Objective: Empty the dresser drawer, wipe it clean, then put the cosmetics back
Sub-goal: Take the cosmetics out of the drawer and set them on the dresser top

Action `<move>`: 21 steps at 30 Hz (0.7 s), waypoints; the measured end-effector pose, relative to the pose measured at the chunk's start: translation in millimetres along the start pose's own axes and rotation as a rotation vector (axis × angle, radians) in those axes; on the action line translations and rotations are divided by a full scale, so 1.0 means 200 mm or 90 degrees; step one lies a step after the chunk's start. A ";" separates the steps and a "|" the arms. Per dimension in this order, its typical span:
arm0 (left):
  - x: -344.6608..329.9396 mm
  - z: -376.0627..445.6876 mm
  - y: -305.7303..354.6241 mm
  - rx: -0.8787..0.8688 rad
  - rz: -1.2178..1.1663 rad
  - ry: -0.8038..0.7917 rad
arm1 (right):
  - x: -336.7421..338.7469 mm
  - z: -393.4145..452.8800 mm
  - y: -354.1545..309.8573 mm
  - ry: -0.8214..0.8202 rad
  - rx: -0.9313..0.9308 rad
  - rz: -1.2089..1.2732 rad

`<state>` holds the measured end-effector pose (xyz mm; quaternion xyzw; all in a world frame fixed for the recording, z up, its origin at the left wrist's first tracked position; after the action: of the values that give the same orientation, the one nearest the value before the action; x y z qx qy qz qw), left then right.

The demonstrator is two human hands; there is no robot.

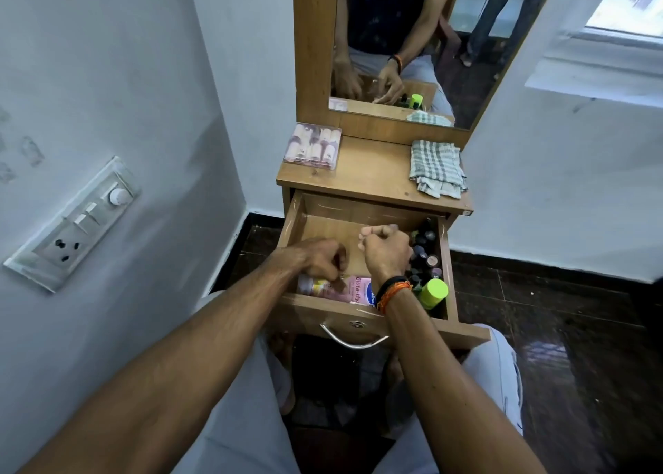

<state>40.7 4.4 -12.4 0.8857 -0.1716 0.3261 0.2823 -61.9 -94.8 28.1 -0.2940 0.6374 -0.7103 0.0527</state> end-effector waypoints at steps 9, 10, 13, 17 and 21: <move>-0.07 -0.06 0.03 -0.021 0.045 -0.010 | 0.06 -0.07 0.00 0.022 -0.013 0.036; -0.07 -0.06 0.03 -0.030 0.048 -0.005 | 0.06 -0.07 0.00 0.026 -0.011 0.047; -0.03 -0.09 0.04 -0.037 0.026 0.015 | 0.08 -0.07 -0.03 0.033 0.013 0.076; 0.06 -0.12 0.03 -0.061 -0.070 0.055 | 0.16 -0.08 -0.13 0.107 0.101 0.130; 0.20 -0.16 0.03 -0.102 -0.196 0.142 | 0.27 -0.12 -0.23 0.252 0.172 0.170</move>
<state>51.0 14.9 36.8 0.8349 -0.0272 0.3601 0.4154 -104.3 -89.4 88.8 -0.0534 0.5676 -0.8194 0.0590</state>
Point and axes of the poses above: each hand's wrist, its own z-axis towards the middle knuckle, its own x-axis out of the back of the hand, y = z × x, the point moved 7 cm from there along z, towards the middle knuckle, and after that the axes turned 14 degrees about x, right-handed, at the moved point
